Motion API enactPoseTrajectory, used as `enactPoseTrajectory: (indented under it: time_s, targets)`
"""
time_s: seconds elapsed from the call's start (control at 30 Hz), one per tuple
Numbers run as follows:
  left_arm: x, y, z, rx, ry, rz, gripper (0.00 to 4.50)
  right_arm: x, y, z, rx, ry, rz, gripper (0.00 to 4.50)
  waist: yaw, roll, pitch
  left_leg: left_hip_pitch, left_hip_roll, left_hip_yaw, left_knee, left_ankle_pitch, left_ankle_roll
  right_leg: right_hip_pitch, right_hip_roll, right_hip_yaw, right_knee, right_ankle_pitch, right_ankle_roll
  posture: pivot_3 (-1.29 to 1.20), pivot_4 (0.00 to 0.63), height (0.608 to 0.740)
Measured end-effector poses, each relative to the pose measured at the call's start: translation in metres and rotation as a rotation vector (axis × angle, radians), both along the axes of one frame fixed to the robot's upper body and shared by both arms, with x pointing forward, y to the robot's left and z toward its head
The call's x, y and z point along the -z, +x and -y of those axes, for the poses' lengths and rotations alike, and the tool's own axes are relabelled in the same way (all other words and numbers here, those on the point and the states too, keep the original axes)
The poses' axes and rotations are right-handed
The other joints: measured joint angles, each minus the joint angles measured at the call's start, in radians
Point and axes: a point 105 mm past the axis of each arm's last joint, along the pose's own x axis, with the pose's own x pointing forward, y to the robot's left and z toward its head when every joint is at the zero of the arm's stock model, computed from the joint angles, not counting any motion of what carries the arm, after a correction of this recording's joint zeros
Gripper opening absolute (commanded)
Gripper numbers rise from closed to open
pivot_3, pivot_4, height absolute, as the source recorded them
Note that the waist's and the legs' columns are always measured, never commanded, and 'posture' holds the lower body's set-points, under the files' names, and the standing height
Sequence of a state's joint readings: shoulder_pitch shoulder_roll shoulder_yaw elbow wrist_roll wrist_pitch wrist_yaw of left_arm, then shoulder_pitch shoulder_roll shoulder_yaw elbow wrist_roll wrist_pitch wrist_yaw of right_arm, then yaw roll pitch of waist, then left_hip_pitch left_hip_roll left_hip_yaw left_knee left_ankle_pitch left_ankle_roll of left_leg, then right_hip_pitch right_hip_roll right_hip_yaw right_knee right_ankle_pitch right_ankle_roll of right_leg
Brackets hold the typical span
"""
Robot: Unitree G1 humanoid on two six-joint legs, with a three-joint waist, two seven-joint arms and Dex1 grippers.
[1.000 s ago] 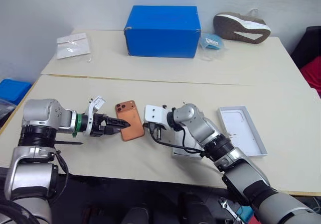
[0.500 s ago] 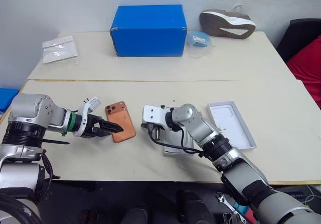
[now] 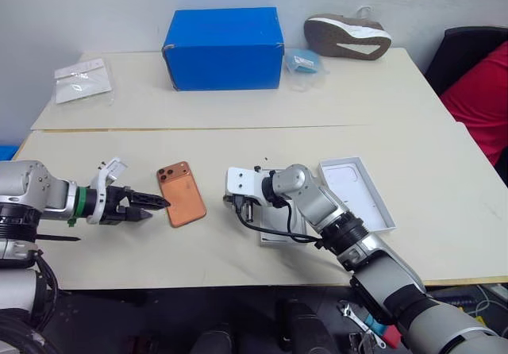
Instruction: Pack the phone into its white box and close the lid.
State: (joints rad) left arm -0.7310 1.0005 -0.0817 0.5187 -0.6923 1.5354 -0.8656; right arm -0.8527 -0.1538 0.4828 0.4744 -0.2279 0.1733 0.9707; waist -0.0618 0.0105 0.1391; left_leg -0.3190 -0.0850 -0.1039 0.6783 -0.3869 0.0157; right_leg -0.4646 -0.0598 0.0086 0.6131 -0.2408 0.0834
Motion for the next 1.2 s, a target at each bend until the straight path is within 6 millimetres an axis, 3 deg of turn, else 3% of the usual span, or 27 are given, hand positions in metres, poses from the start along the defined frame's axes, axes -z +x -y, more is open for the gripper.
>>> enactPoseTrajectory:
  time_s: [0.27,0.7,0.93,1.03,1.13,1.2]
  targets:
    - [0.000,0.000,0.006,0.009,0.014,-0.005,4.48,-0.001,-0.001,-0.005,-0.008,0.007,-0.005,0.00,0.005,0.000,0.000,0.000,0.000,0.000,0.000,0.000,0.000,0.000,0.000,0.000,0.000,0.000,0.000,0.00,0.150,0.740]
    - [0.010,0.017,0.057,0.093,-0.079,0.062,4.48,0.004,-0.002,-0.017,-0.010,0.016,-0.042,0.00,0.063,0.006,-0.004,0.003,-0.009,-0.006,0.002,0.000,0.005,0.004,-0.005,-0.001,0.005,0.000,0.000,0.00,0.150,0.740]
    - [0.009,0.017,0.064,0.106,-0.111,0.069,4.48,0.004,0.001,-0.014,0.008,0.025,-0.053,0.00,0.063,0.008,-0.005,0.003,-0.009,-0.008,0.002,0.001,0.006,0.005,-0.007,-0.001,0.004,0.000,0.000,0.00,0.150,0.740]
    - [0.010,0.013,0.068,0.119,-0.187,0.059,4.48,0.003,0.003,-0.012,0.017,0.027,-0.051,0.00,0.060,0.008,-0.005,0.002,-0.009,-0.008,0.002,0.000,0.006,0.005,-0.007,-0.002,0.004,0.000,0.000,0.00,0.150,0.740]
    - [0.012,0.007,0.092,0.181,-0.346,0.024,4.48,0.002,0.000,-0.016,0.006,0.037,-0.050,0.00,0.057,0.005,-0.005,-0.001,-0.009,-0.010,0.002,0.000,0.005,0.003,-0.007,-0.003,0.003,0.000,0.000,0.00,0.150,0.740]
    - [0.012,0.005,0.098,0.187,-0.403,0.004,4.48,0.001,-0.002,-0.021,-0.008,0.047,-0.054,0.00,0.042,0.000,-0.002,-0.002,-0.007,-0.010,0.002,0.000,0.004,0.001,-0.005,-0.003,0.002,0.000,0.000,0.00,0.150,0.740]
